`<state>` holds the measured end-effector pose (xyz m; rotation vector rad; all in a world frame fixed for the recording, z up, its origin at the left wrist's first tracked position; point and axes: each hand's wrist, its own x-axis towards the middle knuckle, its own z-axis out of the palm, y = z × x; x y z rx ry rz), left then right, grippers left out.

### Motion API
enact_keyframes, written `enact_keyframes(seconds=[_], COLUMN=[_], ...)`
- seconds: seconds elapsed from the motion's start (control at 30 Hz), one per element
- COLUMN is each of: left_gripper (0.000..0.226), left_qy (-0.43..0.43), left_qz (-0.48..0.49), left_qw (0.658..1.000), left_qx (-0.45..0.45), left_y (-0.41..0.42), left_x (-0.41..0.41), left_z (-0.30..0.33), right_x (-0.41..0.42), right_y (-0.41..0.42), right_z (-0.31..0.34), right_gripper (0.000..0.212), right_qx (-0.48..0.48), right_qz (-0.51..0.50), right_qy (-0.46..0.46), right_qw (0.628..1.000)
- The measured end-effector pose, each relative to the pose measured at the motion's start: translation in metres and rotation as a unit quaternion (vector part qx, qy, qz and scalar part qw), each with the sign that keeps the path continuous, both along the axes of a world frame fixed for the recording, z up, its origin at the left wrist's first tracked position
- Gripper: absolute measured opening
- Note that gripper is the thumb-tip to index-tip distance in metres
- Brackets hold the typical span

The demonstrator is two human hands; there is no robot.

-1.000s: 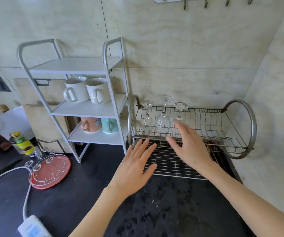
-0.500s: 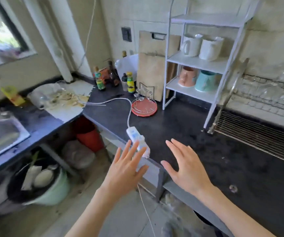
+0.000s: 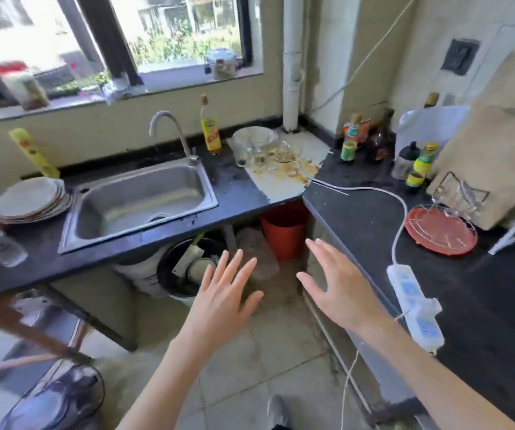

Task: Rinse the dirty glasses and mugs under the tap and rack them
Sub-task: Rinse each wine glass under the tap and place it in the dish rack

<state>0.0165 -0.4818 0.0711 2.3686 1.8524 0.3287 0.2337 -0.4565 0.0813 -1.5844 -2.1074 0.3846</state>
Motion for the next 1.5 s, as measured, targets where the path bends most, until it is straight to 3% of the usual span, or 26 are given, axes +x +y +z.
enact_keyframes(seconds=[0.17, 0.27, 0.33, 0.43, 0.63, 0.87, 1.17, 1.33, 1.5], left_gripper=[0.061, 0.074, 0.070, 0.058, 0.059, 0.060, 0.060, 0.059, 0.060], left_qy=[-0.028, -0.034, -0.034, -0.040, -0.044, -0.081, -0.072, -0.082, -0.108], left_qz=[0.103, 0.132, 0.140, 0.147, 0.138, 0.086, 0.039, 0.069, 0.124], left_qw=[0.994, 0.991, 0.989, 0.987, 0.984, 0.987, 0.989, 0.983, 0.976], left_qx=[-0.021, -0.018, -0.021, -0.042, -0.103, -0.106, -0.124, -0.146, -0.146], left_y=[0.068, 0.107, 0.131, 0.170, 0.260, 0.395, 0.493, 0.513, 0.511], left_x=[-0.041, -0.058, -0.066, -0.075, -0.083, -0.090, -0.087, -0.082, -0.069], left_z=[0.008, 0.013, 0.014, 0.009, -0.014, -0.023, -0.028, -0.041, -0.049], right_x=[-0.036, -0.054, -0.061, -0.069, -0.068, -0.062, -0.049, -0.043, -0.032], right_y=[0.098, 0.153, 0.183, 0.228, 0.320, 0.435, 0.551, 0.589, 0.600], right_z=[0.005, 0.014, 0.016, 0.013, -0.004, -0.026, -0.041, -0.061, -0.076], right_gripper=[0.061, 0.061, 0.060, 0.057, 0.053, 0.045, 0.069, 0.089, 0.088], right_qx=[-0.022, -0.024, -0.025, -0.041, -0.091, -0.123, -0.172, -0.228, -0.240], right_qz=[0.060, 0.082, 0.083, 0.069, 0.021, -0.091, -0.158, -0.115, -0.072], right_qy=[-0.007, -0.018, -0.026, -0.032, -0.029, 0.019, -0.029, -0.071, -0.093], right_qw=[0.998, 0.996, 0.996, 0.996, 0.995, 0.988, 0.972, 0.964, 0.964])
